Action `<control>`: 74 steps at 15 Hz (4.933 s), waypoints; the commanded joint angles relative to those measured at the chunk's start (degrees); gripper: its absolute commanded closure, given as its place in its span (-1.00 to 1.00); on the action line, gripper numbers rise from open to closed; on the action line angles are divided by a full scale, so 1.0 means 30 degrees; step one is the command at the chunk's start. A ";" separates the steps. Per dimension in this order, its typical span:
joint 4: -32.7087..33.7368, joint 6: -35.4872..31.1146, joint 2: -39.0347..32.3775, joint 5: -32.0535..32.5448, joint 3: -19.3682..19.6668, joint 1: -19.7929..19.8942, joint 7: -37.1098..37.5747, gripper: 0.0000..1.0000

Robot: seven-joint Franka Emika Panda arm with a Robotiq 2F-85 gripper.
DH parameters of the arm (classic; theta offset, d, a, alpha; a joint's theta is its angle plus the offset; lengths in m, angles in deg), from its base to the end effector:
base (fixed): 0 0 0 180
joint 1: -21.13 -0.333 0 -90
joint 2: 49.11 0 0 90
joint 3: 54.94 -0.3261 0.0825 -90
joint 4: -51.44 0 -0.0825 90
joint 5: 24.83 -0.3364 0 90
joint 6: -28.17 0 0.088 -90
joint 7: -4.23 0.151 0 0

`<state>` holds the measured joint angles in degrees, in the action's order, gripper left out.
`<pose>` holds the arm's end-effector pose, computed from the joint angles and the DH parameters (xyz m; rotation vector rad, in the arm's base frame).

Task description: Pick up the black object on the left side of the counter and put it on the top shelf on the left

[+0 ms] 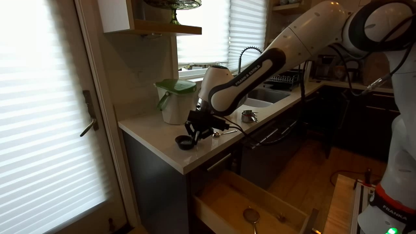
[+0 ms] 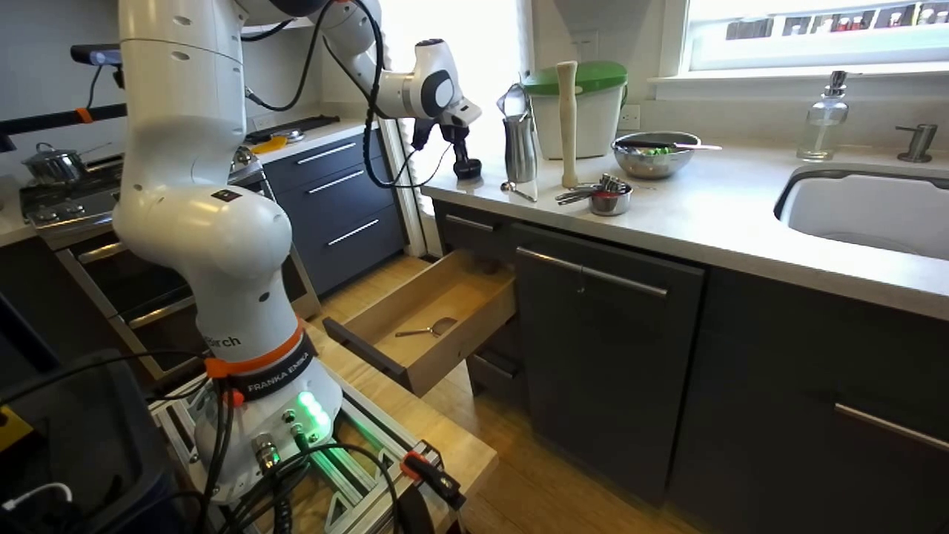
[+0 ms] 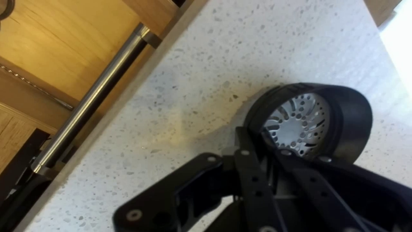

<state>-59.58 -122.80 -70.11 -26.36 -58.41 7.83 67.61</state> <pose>0.6052 0.1797 0.3301 -2.6292 1.1778 -0.3333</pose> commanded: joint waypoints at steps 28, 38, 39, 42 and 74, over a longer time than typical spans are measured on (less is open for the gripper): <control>0.4571 -0.7812 0.6446 0.5120 0.0402 0.3003 0.7917 0.95; 0.9029 -0.6284 0.4441 0.3690 -0.0427 0.2521 0.5636 0.95; 1.0136 -0.5725 0.3956 0.4739 -0.0283 0.2380 0.6064 0.95; 1.3638 -0.3127 0.2465 0.6878 0.0429 0.1866 0.7211 0.95; 2.4488 -0.0756 -0.6034 0.6248 -0.0752 0.2168 0.5597 0.95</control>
<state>8.70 -127.36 -85.37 -6.12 -59.29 14.16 86.43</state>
